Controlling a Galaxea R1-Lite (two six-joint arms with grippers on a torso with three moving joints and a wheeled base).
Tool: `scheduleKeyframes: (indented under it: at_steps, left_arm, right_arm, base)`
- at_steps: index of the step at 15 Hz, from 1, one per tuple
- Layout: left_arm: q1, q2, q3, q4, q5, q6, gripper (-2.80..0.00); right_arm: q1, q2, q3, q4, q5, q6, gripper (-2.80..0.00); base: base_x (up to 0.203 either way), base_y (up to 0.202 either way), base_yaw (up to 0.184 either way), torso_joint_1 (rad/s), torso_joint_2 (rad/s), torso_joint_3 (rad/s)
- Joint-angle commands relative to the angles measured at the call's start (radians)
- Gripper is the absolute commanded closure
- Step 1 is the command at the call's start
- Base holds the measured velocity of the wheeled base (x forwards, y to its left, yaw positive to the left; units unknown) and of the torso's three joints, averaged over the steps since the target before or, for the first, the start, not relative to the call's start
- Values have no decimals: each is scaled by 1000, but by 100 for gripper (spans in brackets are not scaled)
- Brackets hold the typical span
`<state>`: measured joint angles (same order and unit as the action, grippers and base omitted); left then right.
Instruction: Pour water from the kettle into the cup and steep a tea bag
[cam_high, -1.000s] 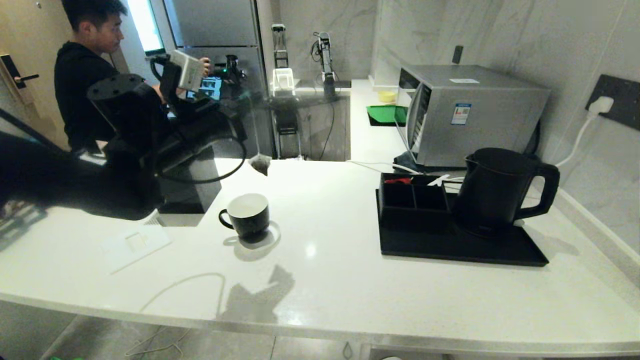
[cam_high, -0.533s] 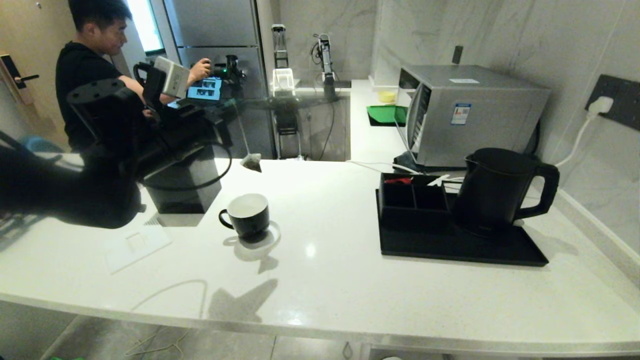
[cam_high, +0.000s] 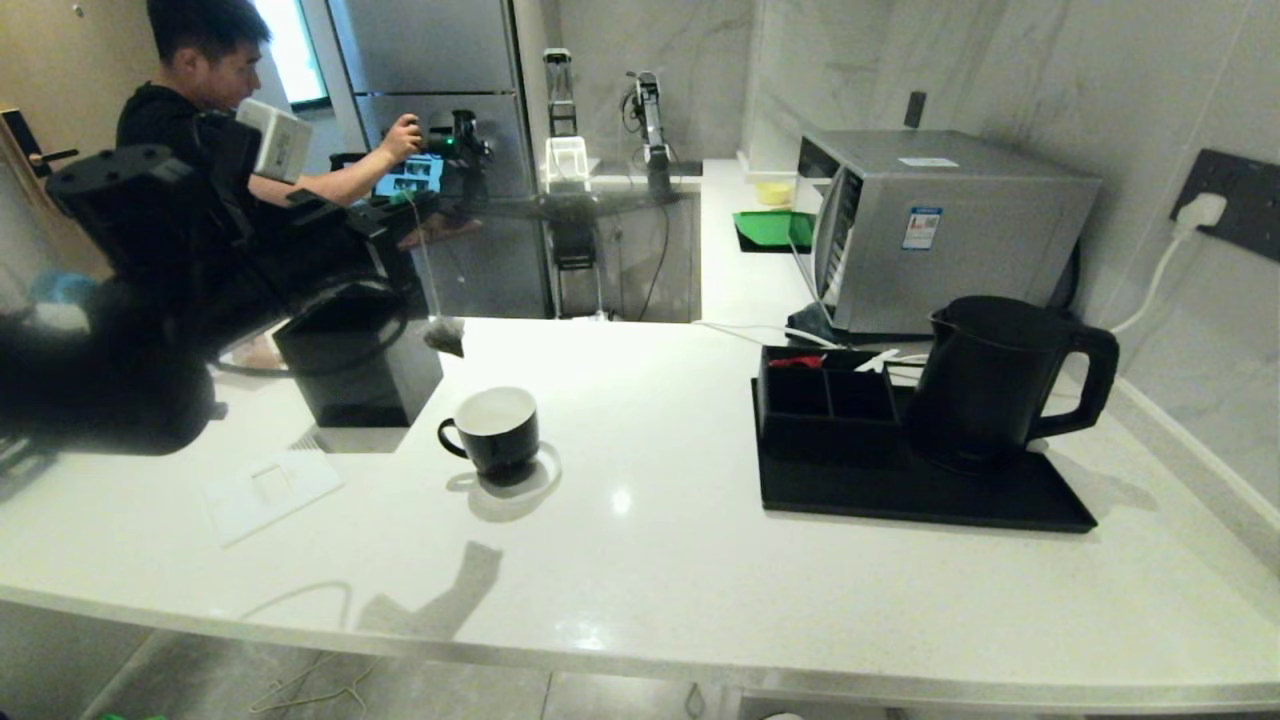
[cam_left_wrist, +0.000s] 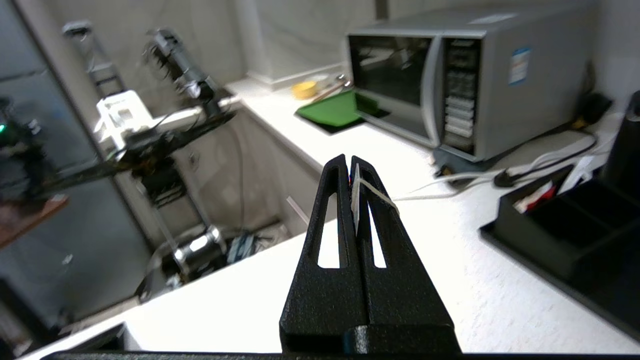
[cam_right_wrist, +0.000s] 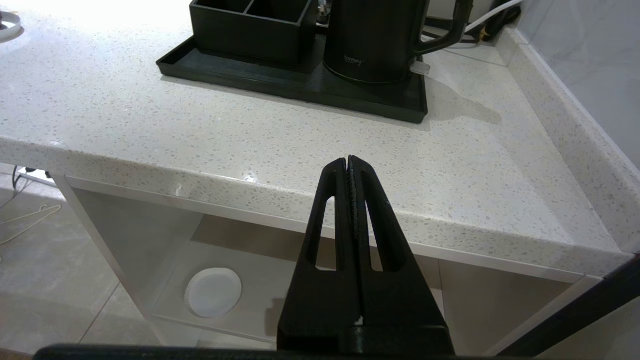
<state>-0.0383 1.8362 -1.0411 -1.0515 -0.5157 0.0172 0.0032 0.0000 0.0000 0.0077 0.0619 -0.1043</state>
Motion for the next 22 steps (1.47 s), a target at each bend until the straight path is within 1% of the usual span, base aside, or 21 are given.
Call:
scheduleKeyframes:
  at_steps: [1, 6, 11, 15, 18, 22]
  left_arm:
    - [8, -12, 45, -13, -3, 0, 0]
    - [25, -14, 134, -21, -1, 1, 0]
    - [20, -16, 154, -19, -2, 1, 0]
    - [25, -20, 204, -23, 0, 7, 0]
    - [25, 12, 234, -86, 0, 3, 0]
    - [23, 61, 227, -102, 4, 4, 0]
  right_arm:
    - [1, 0, 0, 0, 1, -2, 0]
    - [1, 0, 0, 0, 2, -1, 0]
    - [1, 0, 0, 0, 1, 0, 0]
    - [1, 0, 0, 0, 1, -1, 0]
    - [0, 0, 0, 0, 1, -1, 0]
    - [0, 0, 0, 0, 1, -1, 0]
  base:
    - [0, 0, 0, 0, 0, 0]
    - [0, 0, 0, 0, 0, 0]
    - [0, 0, 0, 0, 0, 0]
    - [0, 0, 0, 0, 0, 0]
    - [0, 0, 0, 0, 0, 0]
    - [0, 0, 0, 0, 0, 0]
